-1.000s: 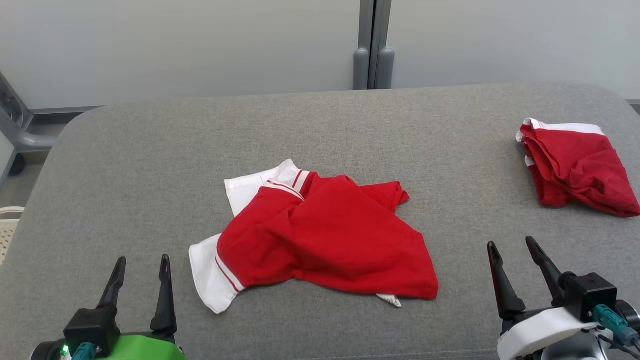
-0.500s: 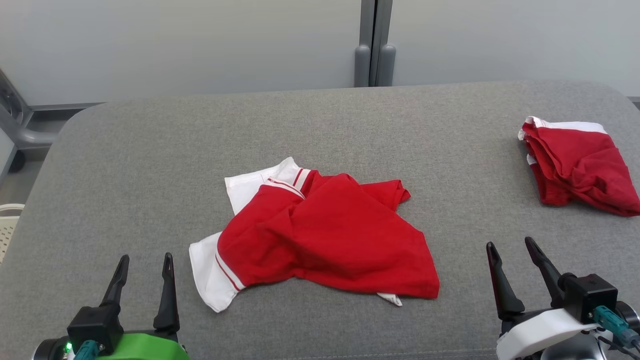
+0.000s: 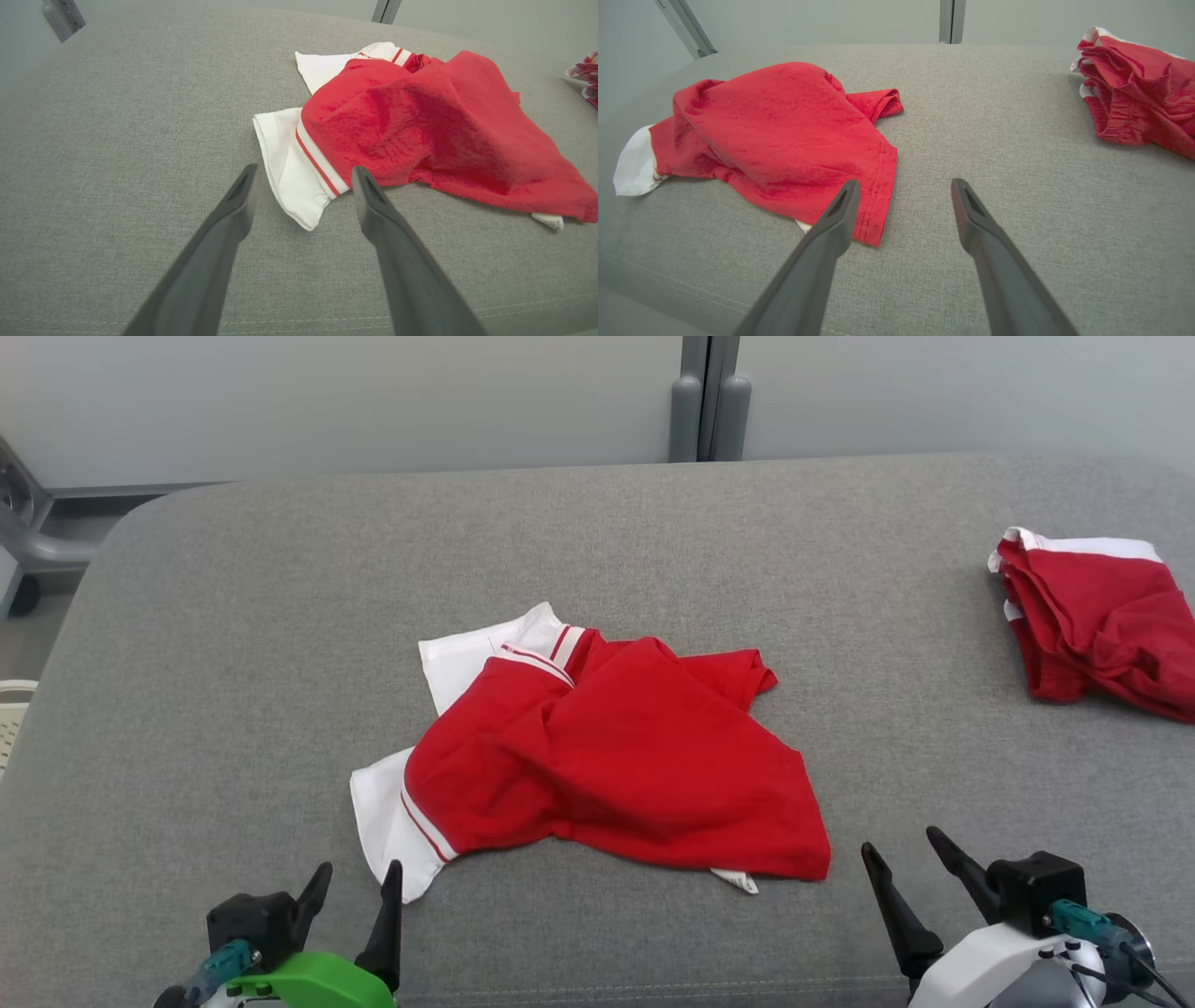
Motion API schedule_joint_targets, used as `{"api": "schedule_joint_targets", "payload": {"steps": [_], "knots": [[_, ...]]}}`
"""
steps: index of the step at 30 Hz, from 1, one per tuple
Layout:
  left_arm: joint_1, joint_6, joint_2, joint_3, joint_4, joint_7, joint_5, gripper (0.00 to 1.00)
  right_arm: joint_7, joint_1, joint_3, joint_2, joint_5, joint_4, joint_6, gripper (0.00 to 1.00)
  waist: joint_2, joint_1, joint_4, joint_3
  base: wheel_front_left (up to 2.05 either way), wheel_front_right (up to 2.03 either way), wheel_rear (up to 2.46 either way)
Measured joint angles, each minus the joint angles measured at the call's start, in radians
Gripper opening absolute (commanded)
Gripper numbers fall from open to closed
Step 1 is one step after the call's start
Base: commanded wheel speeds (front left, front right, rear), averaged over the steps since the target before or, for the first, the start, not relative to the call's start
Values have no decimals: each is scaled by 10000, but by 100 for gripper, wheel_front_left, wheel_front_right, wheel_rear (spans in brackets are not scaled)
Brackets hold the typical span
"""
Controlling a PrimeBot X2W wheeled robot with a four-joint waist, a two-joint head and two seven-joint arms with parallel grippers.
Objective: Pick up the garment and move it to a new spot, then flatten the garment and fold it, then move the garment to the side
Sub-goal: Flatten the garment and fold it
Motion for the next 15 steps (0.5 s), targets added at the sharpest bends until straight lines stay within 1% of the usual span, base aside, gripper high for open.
{"api": "schedule_joint_targets", "payload": {"steps": [5,15], "knots": [[-174,-125,-65,-198,412,874,-349,100,280,-68,483,-157,224,288,2,100,0,0,1,455,0,0,0],[-963,-234,-157,-213,1131,1300,-675,100,157,-921,1302,-222,554,1118,0,100,0,0,26,1321,0,0,0]]}}
